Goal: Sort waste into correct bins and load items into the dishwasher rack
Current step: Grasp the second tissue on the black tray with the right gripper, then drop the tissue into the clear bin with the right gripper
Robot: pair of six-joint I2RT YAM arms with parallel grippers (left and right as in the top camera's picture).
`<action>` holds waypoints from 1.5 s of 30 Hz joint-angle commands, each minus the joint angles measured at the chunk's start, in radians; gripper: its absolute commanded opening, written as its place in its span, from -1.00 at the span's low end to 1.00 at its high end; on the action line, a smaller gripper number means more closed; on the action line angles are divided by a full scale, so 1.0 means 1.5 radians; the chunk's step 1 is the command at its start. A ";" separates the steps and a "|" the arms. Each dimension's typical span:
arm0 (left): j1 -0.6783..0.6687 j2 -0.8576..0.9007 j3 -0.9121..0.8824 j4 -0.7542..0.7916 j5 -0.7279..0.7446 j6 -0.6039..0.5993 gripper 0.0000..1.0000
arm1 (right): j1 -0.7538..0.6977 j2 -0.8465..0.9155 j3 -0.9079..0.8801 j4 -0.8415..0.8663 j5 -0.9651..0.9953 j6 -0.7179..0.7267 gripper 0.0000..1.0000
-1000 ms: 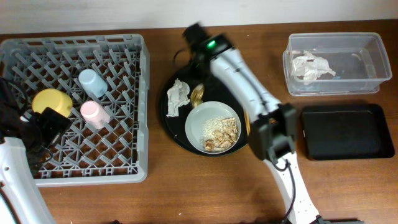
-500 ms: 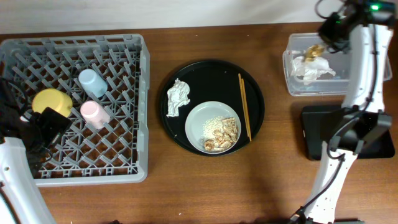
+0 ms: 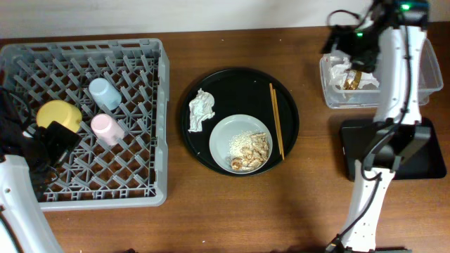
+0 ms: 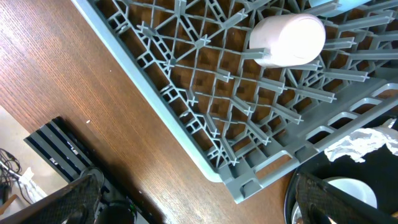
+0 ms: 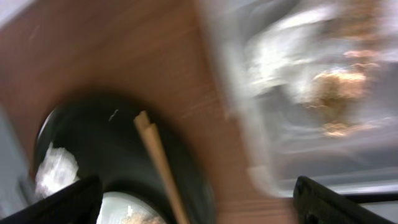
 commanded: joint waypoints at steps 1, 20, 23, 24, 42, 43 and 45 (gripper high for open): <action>0.002 -0.008 0.003 -0.001 0.000 -0.006 0.99 | 0.102 0.004 -0.004 -0.009 -0.075 -0.082 0.97; 0.002 -0.008 0.003 -0.001 0.000 -0.006 0.99 | 0.531 0.005 -0.430 0.527 0.247 -0.036 0.73; 0.002 -0.008 0.003 -0.001 -0.001 -0.006 0.99 | 0.529 0.005 -0.469 0.556 0.247 -0.036 0.16; 0.002 -0.008 0.003 -0.001 -0.001 -0.006 0.99 | 0.529 0.005 -0.474 0.555 0.247 -0.036 -0.14; 0.002 -0.008 0.003 -0.001 0.000 -0.006 0.99 | 0.070 -0.060 -0.124 0.261 0.415 -0.006 -0.84; 0.002 -0.008 0.003 -0.001 0.000 -0.006 1.00 | 0.044 -0.059 -0.133 0.262 0.399 -0.006 -0.54; 0.002 -0.008 0.003 -0.001 0.000 -0.006 0.99 | -0.010 -0.051 -0.149 0.269 0.332 -0.006 -0.09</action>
